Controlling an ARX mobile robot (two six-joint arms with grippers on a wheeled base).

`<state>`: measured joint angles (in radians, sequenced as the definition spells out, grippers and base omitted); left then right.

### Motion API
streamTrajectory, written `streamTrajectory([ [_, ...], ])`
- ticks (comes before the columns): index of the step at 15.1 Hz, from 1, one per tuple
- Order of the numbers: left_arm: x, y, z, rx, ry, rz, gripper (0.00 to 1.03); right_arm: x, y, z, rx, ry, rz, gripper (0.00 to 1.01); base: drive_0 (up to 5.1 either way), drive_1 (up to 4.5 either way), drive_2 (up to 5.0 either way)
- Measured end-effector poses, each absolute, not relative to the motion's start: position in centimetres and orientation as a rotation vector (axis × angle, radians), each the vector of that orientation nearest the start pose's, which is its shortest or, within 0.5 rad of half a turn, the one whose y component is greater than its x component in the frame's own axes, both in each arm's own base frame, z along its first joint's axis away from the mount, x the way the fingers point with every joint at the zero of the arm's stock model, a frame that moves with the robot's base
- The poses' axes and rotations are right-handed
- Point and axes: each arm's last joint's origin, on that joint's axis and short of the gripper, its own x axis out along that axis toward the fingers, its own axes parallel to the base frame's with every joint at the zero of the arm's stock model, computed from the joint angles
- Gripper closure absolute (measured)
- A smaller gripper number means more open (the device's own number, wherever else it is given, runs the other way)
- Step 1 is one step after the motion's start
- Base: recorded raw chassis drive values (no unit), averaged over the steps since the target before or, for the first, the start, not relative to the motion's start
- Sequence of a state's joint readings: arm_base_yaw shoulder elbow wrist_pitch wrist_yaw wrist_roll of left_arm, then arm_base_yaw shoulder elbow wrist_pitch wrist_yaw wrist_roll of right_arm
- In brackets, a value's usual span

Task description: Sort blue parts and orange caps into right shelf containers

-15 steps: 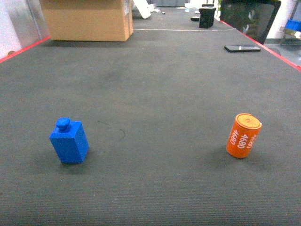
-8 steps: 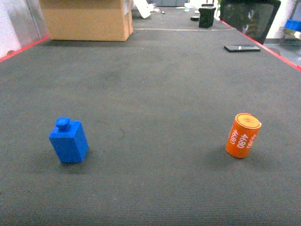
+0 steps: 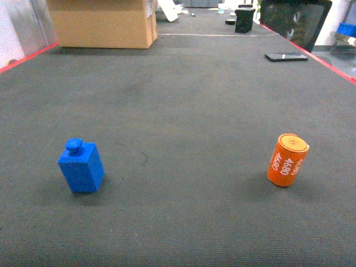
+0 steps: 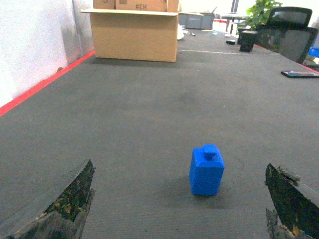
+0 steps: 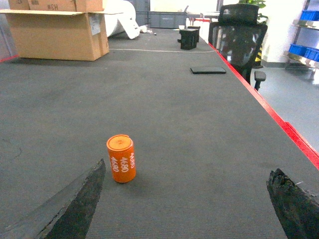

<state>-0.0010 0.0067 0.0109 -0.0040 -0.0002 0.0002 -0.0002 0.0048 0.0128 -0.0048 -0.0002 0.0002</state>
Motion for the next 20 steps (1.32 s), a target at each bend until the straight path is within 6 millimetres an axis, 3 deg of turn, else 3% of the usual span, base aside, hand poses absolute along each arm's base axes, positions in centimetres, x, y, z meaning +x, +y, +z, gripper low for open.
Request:
streamTrajectory([
  [20, 9.75, -0.01, 16.63, 0.0, 0.0, -0.001, 0.05, 9.72, 0.0, 16.7, 0.0, -0.003, 0.0, 0.03, 0.0, 0.0, 0.0],
])
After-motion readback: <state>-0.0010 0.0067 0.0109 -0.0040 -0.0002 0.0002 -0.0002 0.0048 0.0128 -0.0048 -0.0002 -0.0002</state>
